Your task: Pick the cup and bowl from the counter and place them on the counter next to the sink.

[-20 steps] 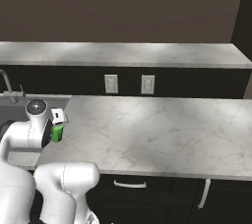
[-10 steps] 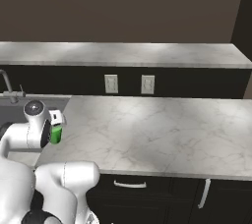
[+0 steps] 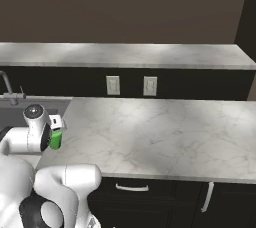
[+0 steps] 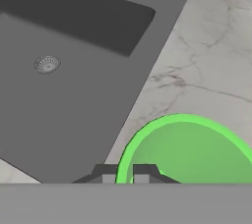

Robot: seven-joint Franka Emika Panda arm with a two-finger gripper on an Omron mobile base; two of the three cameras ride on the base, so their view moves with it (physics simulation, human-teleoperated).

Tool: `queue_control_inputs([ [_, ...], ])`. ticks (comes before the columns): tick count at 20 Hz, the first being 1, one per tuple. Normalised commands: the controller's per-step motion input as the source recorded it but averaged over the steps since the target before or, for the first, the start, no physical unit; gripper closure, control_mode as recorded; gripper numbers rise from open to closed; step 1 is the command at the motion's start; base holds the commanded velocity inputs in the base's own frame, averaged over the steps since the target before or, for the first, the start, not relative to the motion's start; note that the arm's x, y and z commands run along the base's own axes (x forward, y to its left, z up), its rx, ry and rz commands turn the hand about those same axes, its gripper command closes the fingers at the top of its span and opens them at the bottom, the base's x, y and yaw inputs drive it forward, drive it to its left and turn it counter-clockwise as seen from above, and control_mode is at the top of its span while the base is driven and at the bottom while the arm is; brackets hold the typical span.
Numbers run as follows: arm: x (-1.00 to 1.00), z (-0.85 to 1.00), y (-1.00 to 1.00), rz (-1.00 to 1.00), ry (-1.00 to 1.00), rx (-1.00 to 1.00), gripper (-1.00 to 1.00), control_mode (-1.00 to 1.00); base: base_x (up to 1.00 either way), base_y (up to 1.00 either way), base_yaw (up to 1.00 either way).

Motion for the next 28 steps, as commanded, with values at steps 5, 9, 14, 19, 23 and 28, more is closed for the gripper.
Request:
queue_control_inputs([
  [5, 0.07, -0.35, 0.0, 0.0, 0.0, 0.0, 1.0, -1.0, 0.0, 0.0, 0.0],
  [9, 0.05, -0.32, 0.0, 0.0, 0.0, 0.0, 1.0, -1.0, 0.0, 0.0, 0.0],
  [14, 0.0, -0.23, -0.13, 0.0, 0.01, 0.0, 1.0, -1.0, 0.0, 0.0, 0.0],
  [19, 0.07, -0.26, -0.22, 0.0, 0.03, 0.0, 1.0, -1.0, 0.0, 0.0, 0.0],
  [23, 0.05, -0.27, -0.19, 0.0, 0.04, 0.0, 1.0, -1.0, 0.0, 0.0, 0.0],
  [28, 0.05, -0.32, -0.17, 0.0, 0.04, 0.0, 1.0, -1.0, 0.0, 0.0, 0.0],
])
